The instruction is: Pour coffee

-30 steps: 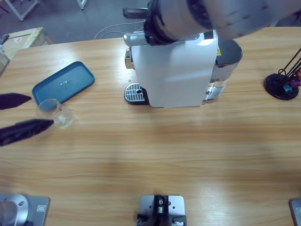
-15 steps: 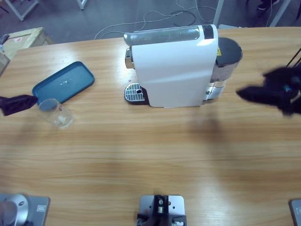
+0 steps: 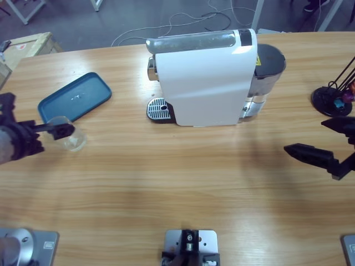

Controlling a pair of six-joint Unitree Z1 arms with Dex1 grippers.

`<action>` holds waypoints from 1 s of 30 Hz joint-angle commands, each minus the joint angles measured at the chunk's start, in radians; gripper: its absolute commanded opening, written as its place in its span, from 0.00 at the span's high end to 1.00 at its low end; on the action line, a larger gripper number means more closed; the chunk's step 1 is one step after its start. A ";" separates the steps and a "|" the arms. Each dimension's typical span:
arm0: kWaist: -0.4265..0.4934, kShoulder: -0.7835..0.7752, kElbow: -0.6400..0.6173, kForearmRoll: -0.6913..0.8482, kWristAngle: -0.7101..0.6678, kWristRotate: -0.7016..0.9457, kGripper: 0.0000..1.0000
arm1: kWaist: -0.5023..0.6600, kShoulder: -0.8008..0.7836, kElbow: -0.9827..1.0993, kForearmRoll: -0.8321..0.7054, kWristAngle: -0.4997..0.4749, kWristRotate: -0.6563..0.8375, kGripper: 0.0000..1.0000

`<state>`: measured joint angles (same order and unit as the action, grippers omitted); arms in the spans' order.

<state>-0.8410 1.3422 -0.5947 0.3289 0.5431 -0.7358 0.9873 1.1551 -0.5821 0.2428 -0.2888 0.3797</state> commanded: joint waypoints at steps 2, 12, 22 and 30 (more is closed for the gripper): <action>-0.009 0.146 0.039 -0.088 0.072 -0.021 0.02 | 0.007 0.001 0.033 -0.005 0.013 0.032 0.00; -0.009 0.319 0.034 -0.102 0.172 -0.210 0.02 | 0.007 0.012 0.034 -0.003 0.022 0.036 0.00; -0.019 0.330 0.018 -0.111 0.200 -0.185 0.69 | 0.007 0.019 0.033 -0.003 0.022 0.036 0.00; -0.047 0.214 0.003 -0.131 0.194 -0.052 1.00 | 0.007 -0.007 0.003 0.042 0.015 0.017 0.00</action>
<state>-0.8699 1.6249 -0.5817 0.2189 0.7385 -0.9218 0.9873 1.1564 -0.5810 0.2427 -0.2853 0.4027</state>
